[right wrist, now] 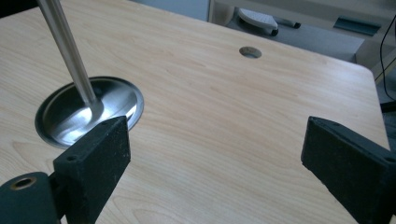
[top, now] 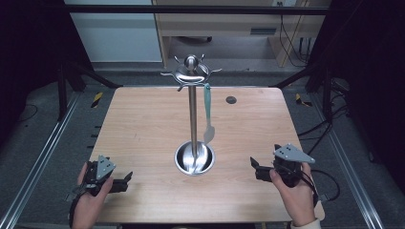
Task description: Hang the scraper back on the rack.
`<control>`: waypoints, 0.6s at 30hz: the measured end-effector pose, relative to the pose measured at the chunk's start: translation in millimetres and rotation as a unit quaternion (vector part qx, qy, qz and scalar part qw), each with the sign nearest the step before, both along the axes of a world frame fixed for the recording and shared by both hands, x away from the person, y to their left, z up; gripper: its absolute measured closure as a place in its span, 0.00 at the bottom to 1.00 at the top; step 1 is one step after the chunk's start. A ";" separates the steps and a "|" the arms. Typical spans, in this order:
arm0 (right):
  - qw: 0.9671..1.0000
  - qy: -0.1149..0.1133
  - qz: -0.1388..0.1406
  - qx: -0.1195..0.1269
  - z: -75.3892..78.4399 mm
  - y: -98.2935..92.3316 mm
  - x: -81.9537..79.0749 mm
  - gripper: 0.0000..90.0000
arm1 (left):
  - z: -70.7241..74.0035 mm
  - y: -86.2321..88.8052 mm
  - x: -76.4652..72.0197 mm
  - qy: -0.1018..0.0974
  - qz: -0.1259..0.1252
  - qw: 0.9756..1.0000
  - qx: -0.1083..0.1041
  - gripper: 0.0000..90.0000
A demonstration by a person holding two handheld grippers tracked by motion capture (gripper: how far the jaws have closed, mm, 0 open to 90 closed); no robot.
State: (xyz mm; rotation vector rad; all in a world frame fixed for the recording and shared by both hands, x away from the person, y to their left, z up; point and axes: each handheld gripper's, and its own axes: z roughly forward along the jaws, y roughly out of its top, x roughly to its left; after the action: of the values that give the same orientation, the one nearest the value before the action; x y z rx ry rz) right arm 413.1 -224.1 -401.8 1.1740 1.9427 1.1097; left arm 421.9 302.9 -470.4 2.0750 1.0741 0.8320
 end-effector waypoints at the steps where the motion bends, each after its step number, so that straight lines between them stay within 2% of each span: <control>1: 1.000 0.003 -0.002 0.002 -2.7 0.2 0.4 0.10 | 0.0 0.2 0.1 0.000 0.000 1.000 0.000 0.03; 4: 1.000 0.015 -0.003 0.005 -14.6 -0.7 4.7 0.10 | 0.3 0.9 0.4 0.002 0.000 1.000 0.000 0.03; 7: 1.000 0.023 -0.006 -0.003 -27.9 0.5 8.3 0.10 | 0.1 1.2 0.6 0.001 0.002 1.000 0.000 0.03; 10: 1.000 0.024 -0.008 -0.006 -37.4 1.8 11.5 0.10 | 0.2 0.8 0.2 -0.001 0.002 1.000 -0.001 0.03; 18: 0.999 0.029 -0.005 -0.015 -46.8 12.4 28.1 0.10 | 0.1 0.7 0.8 0.000 0.001 1.000 0.001 0.03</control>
State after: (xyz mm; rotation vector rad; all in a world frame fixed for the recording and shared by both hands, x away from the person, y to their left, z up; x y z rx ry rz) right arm 441.2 -211.6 -448.6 1.2109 1.9893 1.0473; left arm 422.7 303.6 -470.2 2.0753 1.0748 0.8339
